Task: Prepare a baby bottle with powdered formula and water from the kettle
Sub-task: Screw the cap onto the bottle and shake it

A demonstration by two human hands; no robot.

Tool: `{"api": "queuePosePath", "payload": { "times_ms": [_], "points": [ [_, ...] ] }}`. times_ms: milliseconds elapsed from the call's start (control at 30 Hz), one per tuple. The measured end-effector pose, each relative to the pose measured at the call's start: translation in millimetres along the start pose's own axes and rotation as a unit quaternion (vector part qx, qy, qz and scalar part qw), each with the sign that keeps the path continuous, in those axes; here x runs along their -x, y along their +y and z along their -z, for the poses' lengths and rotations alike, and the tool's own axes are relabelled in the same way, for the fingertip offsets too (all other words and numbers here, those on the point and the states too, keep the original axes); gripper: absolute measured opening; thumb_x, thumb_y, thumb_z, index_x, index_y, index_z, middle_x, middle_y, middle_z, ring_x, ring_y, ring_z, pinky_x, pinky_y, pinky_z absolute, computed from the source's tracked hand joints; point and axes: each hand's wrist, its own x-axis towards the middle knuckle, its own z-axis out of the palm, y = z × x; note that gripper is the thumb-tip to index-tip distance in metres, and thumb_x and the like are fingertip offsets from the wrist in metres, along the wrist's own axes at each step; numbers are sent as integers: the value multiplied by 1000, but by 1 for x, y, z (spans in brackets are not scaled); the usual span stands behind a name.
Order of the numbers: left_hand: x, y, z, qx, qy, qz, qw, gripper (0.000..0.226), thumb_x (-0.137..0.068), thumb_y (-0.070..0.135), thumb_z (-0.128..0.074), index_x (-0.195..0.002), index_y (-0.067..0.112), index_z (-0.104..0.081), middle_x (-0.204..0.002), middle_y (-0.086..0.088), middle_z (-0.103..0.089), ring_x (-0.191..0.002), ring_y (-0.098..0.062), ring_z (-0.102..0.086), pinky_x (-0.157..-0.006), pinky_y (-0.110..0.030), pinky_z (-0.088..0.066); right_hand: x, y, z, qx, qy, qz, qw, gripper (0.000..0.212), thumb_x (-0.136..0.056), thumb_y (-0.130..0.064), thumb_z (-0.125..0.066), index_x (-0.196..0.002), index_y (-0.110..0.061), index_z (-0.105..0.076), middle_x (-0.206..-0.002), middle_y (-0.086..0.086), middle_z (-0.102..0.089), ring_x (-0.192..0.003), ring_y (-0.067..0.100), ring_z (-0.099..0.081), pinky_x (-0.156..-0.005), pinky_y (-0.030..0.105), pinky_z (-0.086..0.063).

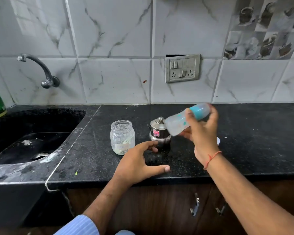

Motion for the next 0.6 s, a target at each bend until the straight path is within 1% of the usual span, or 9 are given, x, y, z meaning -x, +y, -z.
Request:
{"api": "queuePosePath", "payload": {
  "times_ms": [67,100,200,233,333,433,467,567,600],
  "points": [
    [1,0,0,-5,6,5,1000,102,-59,93,-86,-146,43,-64,-121,31,-73,-84,17,-63,-77,-16,-50,6,2,-7,117,-102,2,988,70,-75,-32,-97,-130,-48,-57,-111,-3,-78,-96,26,-81,-57,47,-66],
    [2,0,1,-7,9,3,1000,101,-59,93,-86,-145,44,-64,-118,31,-73,-83,17,-63,-76,-15,-50,9,6,-8,134,-112,-4,985,69,-74,-30,-97,-127,-51,-59,-108,-6,-79,-94,25,-82,-56,46,-66],
    [1,-1,0,3,4,-1,1000,101,-60,92,-86,-146,45,-63,-120,32,-72,-69,18,-57,-67,-12,-43,3,6,-1,3,4,0,1000,61,-85,-21,-91,-129,-44,-55,-111,0,-76,-94,28,-82,-59,45,-66],
    [0,-1,0,4,4,1,1000,102,-60,92,-86,-146,44,-63,-122,31,-72,-69,18,-57,-67,-12,-42,3,4,-1,2,-1,-1,1000,62,-86,-20,-91,-130,-42,-54,-115,4,-75,-95,28,-81,-60,46,-66],
    [1,-1,-1,-7,10,-2,1000,102,-58,94,-85,-144,44,-64,-121,28,-74,-75,16,-59,-70,-10,-42,13,10,-6,110,-112,-9,988,66,-76,-27,-95,-126,-49,-59,-108,3,-80,-91,26,-82,-57,48,-66],
    [0,-2,-1,2,5,-2,1000,100,-59,93,-86,-145,46,-63,-121,32,-72,-67,18,-57,-63,-8,-39,8,10,0,-17,19,-7,1000,62,-86,-23,-90,-134,-39,-54,-114,6,-77,-91,26,-82,-60,45,-66],
    [0,-1,-1,4,7,0,1000,100,-59,92,-86,-145,46,-63,-118,32,-72,-65,19,-56,-62,-8,-39,8,9,0,-23,22,-11,999,63,-87,-21,-89,-135,-38,-53,-117,7,-76,-92,26,-82,-61,45,-66],
    [2,1,0,-4,14,-4,1000,94,-61,88,-89,-140,45,-65,-107,29,-73,-67,21,-55,-61,-5,-38,16,17,-4,95,-101,-13,990,66,-77,-25,-95,-128,-48,-59,-112,1,-79,-91,22,-82,-58,45,-66],
    [2,1,2,-6,10,-6,1000,92,-61,88,-89,-139,45,-65,-107,29,-73,-67,21,-55,-60,-5,-38,17,19,-4,76,-76,-8,994,65,-77,-26,-95,-128,-47,-59,-112,1,-79,-91,23,-82,-58,46,-66]
  ]
}}
